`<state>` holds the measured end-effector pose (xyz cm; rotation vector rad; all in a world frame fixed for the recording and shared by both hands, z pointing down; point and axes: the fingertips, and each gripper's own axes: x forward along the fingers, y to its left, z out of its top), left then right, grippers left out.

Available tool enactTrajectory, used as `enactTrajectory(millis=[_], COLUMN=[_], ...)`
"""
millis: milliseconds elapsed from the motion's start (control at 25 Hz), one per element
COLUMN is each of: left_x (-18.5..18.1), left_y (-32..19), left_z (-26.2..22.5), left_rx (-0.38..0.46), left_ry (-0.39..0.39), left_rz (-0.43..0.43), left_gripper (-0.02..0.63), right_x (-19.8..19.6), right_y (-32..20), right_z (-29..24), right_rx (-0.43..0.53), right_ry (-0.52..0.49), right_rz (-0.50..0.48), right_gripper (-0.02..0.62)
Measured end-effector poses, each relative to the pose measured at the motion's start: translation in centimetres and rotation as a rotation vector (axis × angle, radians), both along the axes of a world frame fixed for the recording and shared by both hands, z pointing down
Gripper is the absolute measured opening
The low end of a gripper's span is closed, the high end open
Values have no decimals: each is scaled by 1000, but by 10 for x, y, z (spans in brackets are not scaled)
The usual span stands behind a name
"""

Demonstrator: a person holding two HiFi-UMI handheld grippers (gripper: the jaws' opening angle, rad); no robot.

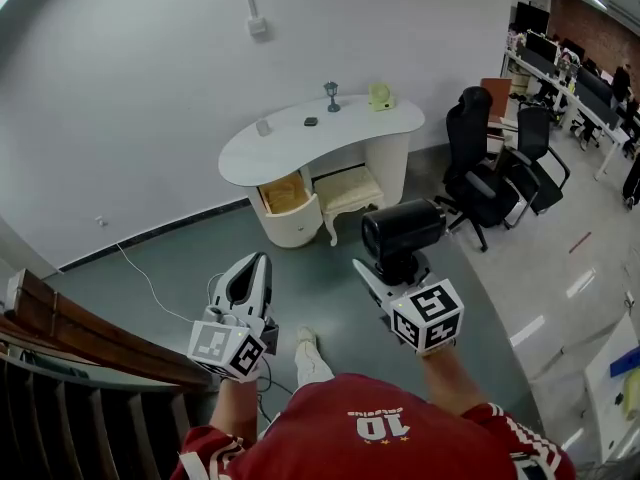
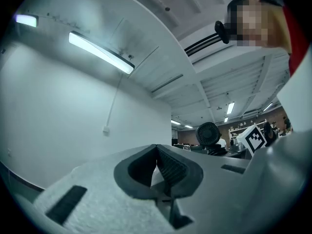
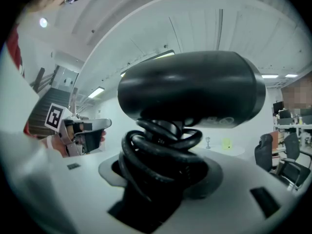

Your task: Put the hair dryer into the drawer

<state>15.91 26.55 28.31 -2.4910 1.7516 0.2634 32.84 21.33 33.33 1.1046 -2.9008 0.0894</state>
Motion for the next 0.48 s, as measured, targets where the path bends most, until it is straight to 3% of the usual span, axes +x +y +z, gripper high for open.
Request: enactTrajectory(millis=[480], left_x=[-11], left_y=[-4], left_z=[9], left_rx=[-6], left_ry=[-36], left_rz=[-26], left_gripper=[-2], right_x=[-10], right_y=[-11], right_z=[5], right_rx=[54], right_ry=[37], right_rz=[25], right_gripper=[250])
